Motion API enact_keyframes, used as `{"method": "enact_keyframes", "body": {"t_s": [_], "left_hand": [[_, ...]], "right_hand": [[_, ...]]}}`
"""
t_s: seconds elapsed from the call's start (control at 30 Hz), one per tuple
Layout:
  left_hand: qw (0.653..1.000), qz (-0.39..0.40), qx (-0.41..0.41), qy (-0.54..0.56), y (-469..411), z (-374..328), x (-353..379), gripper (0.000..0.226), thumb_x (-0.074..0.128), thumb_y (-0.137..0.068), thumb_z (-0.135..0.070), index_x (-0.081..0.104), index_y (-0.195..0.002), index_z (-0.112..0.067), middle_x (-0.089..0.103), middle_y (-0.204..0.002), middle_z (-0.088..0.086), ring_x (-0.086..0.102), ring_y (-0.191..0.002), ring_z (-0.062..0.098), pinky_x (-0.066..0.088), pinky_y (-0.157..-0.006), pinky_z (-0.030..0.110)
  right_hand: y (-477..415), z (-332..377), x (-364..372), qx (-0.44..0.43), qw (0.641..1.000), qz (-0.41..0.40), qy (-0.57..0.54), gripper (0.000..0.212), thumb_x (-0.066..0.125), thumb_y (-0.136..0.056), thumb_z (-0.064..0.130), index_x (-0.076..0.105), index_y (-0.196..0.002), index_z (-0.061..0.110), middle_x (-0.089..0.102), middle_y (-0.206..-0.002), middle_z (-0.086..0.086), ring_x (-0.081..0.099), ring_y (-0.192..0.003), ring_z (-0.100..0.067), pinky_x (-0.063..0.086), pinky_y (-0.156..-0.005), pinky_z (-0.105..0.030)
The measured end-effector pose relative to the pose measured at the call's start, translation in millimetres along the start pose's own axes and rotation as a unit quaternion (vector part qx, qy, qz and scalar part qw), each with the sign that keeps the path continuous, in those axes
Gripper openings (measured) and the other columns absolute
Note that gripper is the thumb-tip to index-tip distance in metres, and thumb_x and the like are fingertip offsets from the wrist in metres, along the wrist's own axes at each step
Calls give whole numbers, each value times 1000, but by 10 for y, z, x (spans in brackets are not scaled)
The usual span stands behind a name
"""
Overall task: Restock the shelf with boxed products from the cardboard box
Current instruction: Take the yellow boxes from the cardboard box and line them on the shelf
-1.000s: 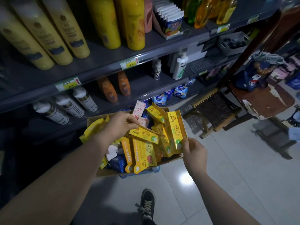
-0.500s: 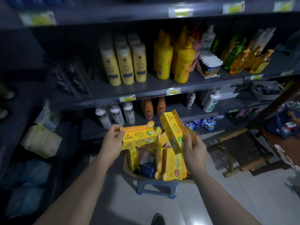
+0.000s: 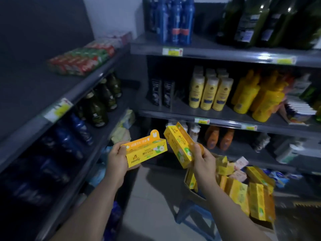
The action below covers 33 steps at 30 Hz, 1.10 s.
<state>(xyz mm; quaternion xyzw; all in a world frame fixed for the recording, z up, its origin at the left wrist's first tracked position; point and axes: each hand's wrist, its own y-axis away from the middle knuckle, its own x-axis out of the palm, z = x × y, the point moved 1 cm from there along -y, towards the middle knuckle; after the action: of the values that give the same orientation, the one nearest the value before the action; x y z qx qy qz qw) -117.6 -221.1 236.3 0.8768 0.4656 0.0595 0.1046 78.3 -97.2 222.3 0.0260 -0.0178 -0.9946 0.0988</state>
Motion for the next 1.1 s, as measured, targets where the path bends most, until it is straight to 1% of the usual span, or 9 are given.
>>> {"method": "enact_keyframes", "body": {"t_s": [0.2, 0.33, 0.47, 0.57, 0.63, 0.7, 0.87, 0.97, 1.1], "left_hand": [[994, -90, 43, 42, 291, -263, -803, 20, 40, -99, -14, 57, -108, -17, 60, -103, 9, 65, -87, 28, 58, -53, 40], [983, -150, 64, 81, 599, -413, -1166, 26, 39, -97, -11, 62, -92, -21, 61, -93, 7, 64, -75, 26, 57, -66, 56], [962, -239, 96, 90, 993, -518, -1422, 24, 38, -99, -9, 61, -99, -12, 60, -98, 10, 62, -77, 27, 57, -50, 35], [948, -289, 118, 57, 1299, -491, -1637, 25, 44, -95, -14, 65, -92, -26, 63, -106, 15, 63, -93, 37, 55, -76, 59], [951, -281, 123, 49, 1434, -446, -1714, 12, 55, -90, -27, 66, -89, -32, 64, -109, 9, 62, -101, 35, 50, -84, 64], [922, -362, 123, 63, 1948, -385, -1908, 4, 66, -85, -33, 65, -89, -34, 63, -110, 11, 63, -101, 34, 54, -80, 59], [890, -426, 154, 48, 2548, -374, -2184, 27, 80, -72, -26, 65, -92, -34, 59, -92, 15, 64, -81, 29, 58, -69, 49], [851, -490, 182, 53, 3050, -404, -2428, 25, 71, -83, -9, 61, -103, -19, 51, -78, 4, 58, -60, 4, 53, -49, 24], [817, -536, 203, 67, 3647, -439, -2770, 27, 68, -84, -5, 59, -108, -14, 58, -86, 2, 62, -63, 9, 53, -48, 23]], "right_hand": [[230, 277, 711, 28, 992, 110, -60, 25, 49, -98, 38, 71, -91, 29, 74, -92, -5, 69, -92, -30, 56, -81, -55], [397, 507, 1038, 34, 974, 200, -96, 24, 48, -99, 35, 71, -97, 29, 72, -88, -3, 67, -83, -27, 55, -75, -53], [566, 658, 1242, 36, 954, 277, -109, 23, 50, -99, 36, 72, -101, 28, 74, -92, -1, 68, -85, -21, 55, -80, -50], [811, 737, 1349, 33, 933, 340, -110, 24, 49, -99, 36, 72, -101, 28, 75, -93, 0, 69, -87, -19, 54, -82, -46], [885, 759, 1381, 22, 929, 352, -110, 25, 48, -99, 36, 71, -103, 28, 75, -91, 2, 69, -84, -17, 55, -77, -41], [1302, 854, 1490, 29, 889, 443, -107, 24, 47, -100, 35, 70, -103, 28, 75, -90, 3, 69, -84, -16, 55, -75, -39], [1799, 980, 1660, 47, 851, 510, -117, 26, 43, -101, 37, 69, -104, 30, 73, -96, 0, 70, -85, -18, 52, -65, -35], [2290, 1072, 1772, 68, 821, 554, -122, 29, 44, -100, 38, 68, -109, 27, 72, -100, -4, 69, -88, -22, 53, -66, -37], [2954, 1220, 1882, 117, 780, 597, -148, 30, 45, -100, 36, 63, -115, 17, 71, -96, -2, 68, -82, -18, 52, -64, -33]]}}
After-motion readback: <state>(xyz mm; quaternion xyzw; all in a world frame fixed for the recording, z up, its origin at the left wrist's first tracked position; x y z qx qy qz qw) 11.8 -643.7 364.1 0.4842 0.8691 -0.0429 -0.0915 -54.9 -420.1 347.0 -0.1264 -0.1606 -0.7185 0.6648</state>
